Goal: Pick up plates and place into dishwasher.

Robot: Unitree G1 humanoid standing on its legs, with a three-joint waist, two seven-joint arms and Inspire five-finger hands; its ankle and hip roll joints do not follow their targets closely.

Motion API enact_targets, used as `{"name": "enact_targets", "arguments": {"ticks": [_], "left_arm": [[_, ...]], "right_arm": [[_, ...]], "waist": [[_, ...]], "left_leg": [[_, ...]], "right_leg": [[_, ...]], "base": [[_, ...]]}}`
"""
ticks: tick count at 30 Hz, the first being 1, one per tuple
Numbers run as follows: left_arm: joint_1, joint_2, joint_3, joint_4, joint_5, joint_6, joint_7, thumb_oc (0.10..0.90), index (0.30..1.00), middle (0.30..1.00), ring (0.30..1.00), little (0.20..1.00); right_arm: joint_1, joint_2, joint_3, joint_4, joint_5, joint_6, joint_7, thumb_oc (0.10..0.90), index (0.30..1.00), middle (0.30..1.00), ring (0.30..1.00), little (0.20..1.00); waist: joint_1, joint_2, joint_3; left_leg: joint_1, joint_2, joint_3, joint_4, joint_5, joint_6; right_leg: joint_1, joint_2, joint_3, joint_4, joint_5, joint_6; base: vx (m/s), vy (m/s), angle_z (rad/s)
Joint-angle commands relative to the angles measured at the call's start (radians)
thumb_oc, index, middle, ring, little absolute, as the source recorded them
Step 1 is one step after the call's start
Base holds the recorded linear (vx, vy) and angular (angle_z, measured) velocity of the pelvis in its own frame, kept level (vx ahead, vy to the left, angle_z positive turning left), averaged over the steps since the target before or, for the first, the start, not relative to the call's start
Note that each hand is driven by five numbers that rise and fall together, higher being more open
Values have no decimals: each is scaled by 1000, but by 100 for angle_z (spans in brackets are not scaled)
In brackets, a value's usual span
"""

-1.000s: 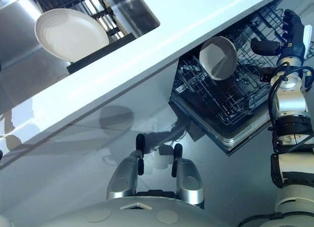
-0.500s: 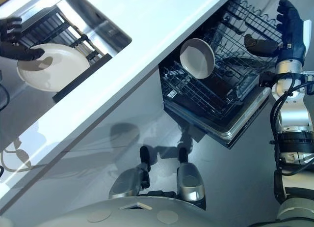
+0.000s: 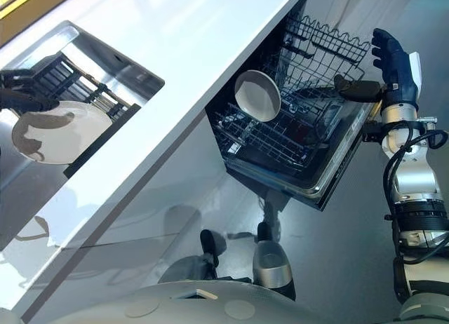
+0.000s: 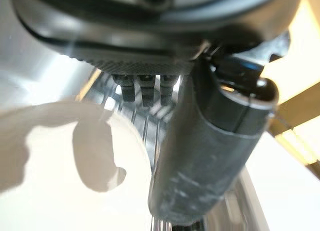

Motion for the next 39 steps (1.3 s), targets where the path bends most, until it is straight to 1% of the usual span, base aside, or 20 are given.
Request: {"name": "enact_targets", "arguments": {"ticks": [1, 2, 5, 6, 9, 10, 12, 13, 14, 15, 18, 19, 20, 26, 30, 31, 32, 34, 36, 39], "left_arm": [[29, 43, -16, 59, 12, 44, -90, 339, 505, 505, 505, 439], [44, 32, -17, 68, 49, 48, -120, 344, 509, 509, 509, 444], [84, 19, -16, 75, 157, 33, -130, 369, 531, 531, 531, 469], [94, 20, -12, 76, 175, 27, -118, 476, 622, 622, 622, 576], [106, 38, 4, 77, 190, 17, -87, 394, 552, 552, 552, 494], [109, 49, 12, 74, 190, 14, -83, 284, 458, 458, 458, 384], [112, 56, 25, 73, 215, 9, -79, 289, 462, 462, 462, 389], [113, 61, 28, 75, 213, 6, -83, 278, 453, 453, 453, 378], [114, 63, 28, 76, 207, 6, -83, 224, 406, 406, 406, 324], [119, 66, 40, 78, 219, -5, -91, 100, 300, 300, 300, 200], [132, 66, 49, 84, 229, -24, -82, 100, 300, 300, 300, 200], [135, 66, 53, 85, 225, -28, -76, 638, 761, 761, 761, 738], [139, 67, 59, 85, 236, -36, -67, 800, 900, 900, 900, 900], [134, 74, 69, 90, 246, -79, 19, 800, 900, 900, 900, 900], [106, 85, 70, 92, 228, -117, 113, 800, 900, 900, 900, 900], [96, 90, 70, 89, 202, -141, 165, 800, 900, 900, 900, 900], [94, 91, 70, 89, 197, -139, 170, 800, 900, 900, 900, 900], [73, 102, 76, 81, 177, -162, 228, 800, 900, 900, 900, 900], [49, 112, 79, 77, 162, -168, 266, 800, 900, 900, 900, 900], [14, 117, 68, 77, 168, -156, 274, 800, 900, 900, 900, 900]], "right_arm": [[-47, -65, -5, -75, 10, -130, -35, 800, 900, 900, 900, 900], [-52, -61, 0, -83, 10, -131, -37, 800, 900, 900, 900, 900], [-69, -60, 14, -104, 5, -117, -42, 800, 900, 900, 900, 900], [-71, -62, 15, -109, 6, -110, -42, 800, 900, 900, 900, 900], [-74, -71, 13, -123, 3, -86, -41, 800, 900, 900, 900, 900], [-69, -74, 8, -131, 14, -78, -39, 800, 900, 900, 900, 900], [-58, -75, -1, -128, 16, -85, -36, 800, 900, 900, 900, 900], [-56, -77, -3, -129, 19, -87, -39, 800, 900, 900, 900, 900], [-55, -77, -3, -131, 19, -86, -41, 800, 900, 900, 900, 900], [-48, -80, -13, -130, 22, -93, -41, 800, 900, 900, 900, 900], [-44, -80, -20, -130, 24, -97, -33, 800, 900, 900, 900, 900], [-43, -79, -21, -133, 27, -97, -31, 800, 900, 900, 900, 900], [-41, -78, -22, -136, 27, -95, -28, 800, 900, 900, 900, 900], [-37, -74, -24, -144, 34, -84, -15, 800, 900, 900, 900, 900], [-38, -76, -27, -145, 41, -67, -8, 800, 900, 900, 900, 900], [-36, -75, -27, -138, 42, -66, -4, 800, 900, 900, 900, 900], [-36, -75, -28, -137, 42, -67, -3, 800, 900, 900, 900, 900], [-31, -74, -26, -131, 42, -64, 0, 800, 900, 900, 900, 900], [-27, -74, -28, -121, 47, -68, 10, 800, 900, 900, 900, 900], [-27, -74, -24, -113, 52, -67, 20, 800, 900, 900, 900, 900]], "waist": [[5, 68, -189], [6, 68, -188], [12, 69, -183], [12, 69, -182], [18, 68, -182], [20, 67, -183], [22, 65, -183], [23, 64, -183], [23, 64, -183], [25, 63, -183], [26, 63, -185], [26, 63, -186], [27, 63, -187], [25, 60, -190], [22, 57, -191], [22, 56, -192], [22, 56, -192], [20, 55, -194], [18, 54, -195], [14, 53, -197]], "left_leg": [[-7, -82, -34, 8, -100, 7], [-7, -82, -34, 9, -100, 7], [-9, -84, -40, 12, -102, 7], [-8, -84, -41, 12, -103, 8], [-8, -83, -42, 14, -103, 7], [-9, -83, -43, 15, -103, 6], [-10, -82, -44, 15, -103, 5], [-10, -81, -46, 16, -103, 4], [-10, -81, -47, 16, -103, 4], [-9, -81, -50, 16, -104, 5], [-9, -81, -55, 18, -105, 3], [-9, -81, -56, 18, -104, 3], [-8, -80, -58, 17, -104, 3], [-8, -79, -59, 16, -103, 0], [-9, -78, -59, 17, -103, -1], [-10, -78, -62, 17, -104, -2], [-10, -78, -62, 17, -104, -2], [-10, -78, -62, 17, -103, -3], [-9, -77, -61, 18, -104, -4], [-9, -77, -60, 21, -105, -5]], "right_leg": [[-21, 40, -54, 29, -42, 87], [-21, 40, -57, 30, -43, 87], [-20, 41, -64, 31, -45, 86], [-18, 41, -65, 30, -46, 85], [-14, 42, -71, 28, -49, 85], [-12, 43, -73, 27, -50, 84], [-10, 45, -74, 25, -51, 82], [-9, 47, -73, 25, -51, 81], [-8, 47, -73, 25, -52, 80], [-5, 48, -76, 23, -53, 78], [-2, 51, -76, 23, -56, 77], [-1, 52, -76, 22, -57, 75], [0, 54, -75, 22, -57, 74], [2, 58, -76, 19, -60, 71], [0, 60, -75, 23, -63, 68], [0, 61, -74, 25, -65, 67], [0, 61, -74, 25, -65, 67], [-1, 63, -73, 26, -66, 65], [-1, 63, -74, 29, -68, 64], [-4, 64, -72, 35, -71, 62]], "base": [[-12, 9, -9], [-13, 3, -14], [-16, -2, -14], [-15, -13, -10], [-6, -21, -16], [1, -25, -12], [8, -32, 3], [13, -33, 9], [21, -38, 4], [22, -32, 2], [9, -11, 0], [0, 0, 0], [0, 0, 0], [5, -3, 1], [8, -3, 0], [31, -11, 0], [34, -8, 0], [36, -6, 0], [43, -4, 0], [51, 2, 0]]}}
